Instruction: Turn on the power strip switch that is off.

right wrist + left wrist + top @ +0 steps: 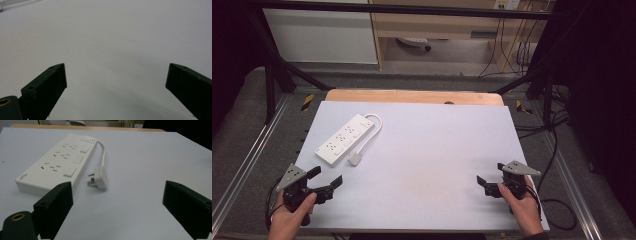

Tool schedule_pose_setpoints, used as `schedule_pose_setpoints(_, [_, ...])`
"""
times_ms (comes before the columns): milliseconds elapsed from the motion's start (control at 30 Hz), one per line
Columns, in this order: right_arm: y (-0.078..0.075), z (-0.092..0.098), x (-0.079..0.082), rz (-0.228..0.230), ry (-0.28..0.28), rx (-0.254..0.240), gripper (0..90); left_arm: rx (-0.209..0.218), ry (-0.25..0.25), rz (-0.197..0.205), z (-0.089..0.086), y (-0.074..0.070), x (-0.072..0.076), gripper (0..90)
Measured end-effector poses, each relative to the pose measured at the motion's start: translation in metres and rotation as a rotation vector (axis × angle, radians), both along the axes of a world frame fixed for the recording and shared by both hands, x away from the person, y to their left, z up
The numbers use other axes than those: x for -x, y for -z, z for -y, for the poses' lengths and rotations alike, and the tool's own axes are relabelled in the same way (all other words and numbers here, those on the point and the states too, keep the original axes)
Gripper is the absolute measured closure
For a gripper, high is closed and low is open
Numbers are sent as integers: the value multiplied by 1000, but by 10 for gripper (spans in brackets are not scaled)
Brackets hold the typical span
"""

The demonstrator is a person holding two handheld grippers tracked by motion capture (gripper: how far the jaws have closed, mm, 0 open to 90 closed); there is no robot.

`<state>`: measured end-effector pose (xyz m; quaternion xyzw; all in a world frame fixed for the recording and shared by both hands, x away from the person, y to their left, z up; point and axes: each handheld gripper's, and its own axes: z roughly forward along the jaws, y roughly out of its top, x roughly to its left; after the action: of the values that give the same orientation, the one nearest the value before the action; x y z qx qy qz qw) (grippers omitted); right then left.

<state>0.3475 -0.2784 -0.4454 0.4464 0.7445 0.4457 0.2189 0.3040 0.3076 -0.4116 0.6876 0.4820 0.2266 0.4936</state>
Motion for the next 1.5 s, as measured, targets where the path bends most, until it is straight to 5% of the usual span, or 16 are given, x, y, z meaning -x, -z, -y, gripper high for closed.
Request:
schedule_pose_setpoints(467, [0,-2,-1,-2,16,12,38,34,11,33,5,-9,0,100])
schedule_pose_setpoints(1000, [0,-2,-1,-6,20,6,41,46,21,69,7,-41,-23,83])
schedule_pose_setpoints(1500, [0,-4,-2,-23,8,-3,31,-12,30,89,6,-66,-46,84])
